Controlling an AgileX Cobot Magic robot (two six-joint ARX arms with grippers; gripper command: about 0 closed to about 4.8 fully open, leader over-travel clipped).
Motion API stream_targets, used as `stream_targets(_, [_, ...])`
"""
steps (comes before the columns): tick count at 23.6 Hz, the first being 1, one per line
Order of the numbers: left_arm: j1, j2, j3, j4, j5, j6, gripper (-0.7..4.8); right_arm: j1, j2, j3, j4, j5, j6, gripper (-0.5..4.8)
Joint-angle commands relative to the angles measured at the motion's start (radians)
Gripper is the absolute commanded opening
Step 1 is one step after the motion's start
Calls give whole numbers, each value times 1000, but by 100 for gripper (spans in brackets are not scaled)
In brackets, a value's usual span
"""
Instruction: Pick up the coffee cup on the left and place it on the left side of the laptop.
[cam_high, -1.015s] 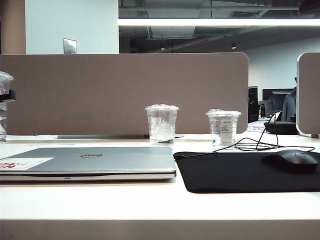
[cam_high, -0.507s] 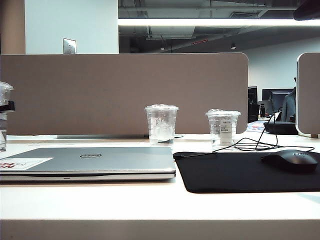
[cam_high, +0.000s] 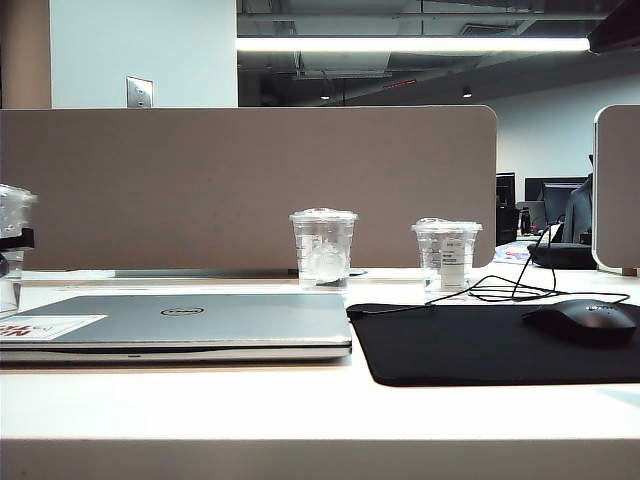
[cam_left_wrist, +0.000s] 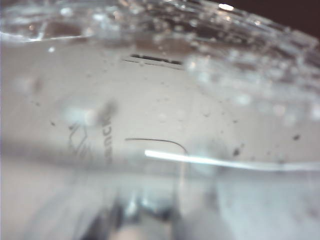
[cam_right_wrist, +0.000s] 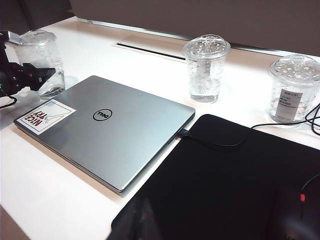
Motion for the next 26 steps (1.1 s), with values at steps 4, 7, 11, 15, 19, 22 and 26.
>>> stream_targets(4, [1,19,2,19,64,31,214,1,-1,8,7,-4,-4,-2])
stream_targets(7, [1,19,2,31,64,31,309,1,-1,8,7,-4,-4,-2])
stream_targets(11, [0,12,-3,31,64,34,337,1,-1,8,7,-2,-4,-2])
stream_targets(15, [0,-48,-49,28,63,81,355,1,-1,8,8,-2,-4,-2])
stream_targets(19, [0,-159,-105,-58,64,138,354,1,-1,8,10,-2,-4,-2])
stream_targets(22, [0,-267,-118,-244,59,138,349,0,-2,8,31,-2,-3,-2])
stream_targets(26, [0,-472,-117,-524,43,139,334,1,-1,8,33,-2,-3,-2])
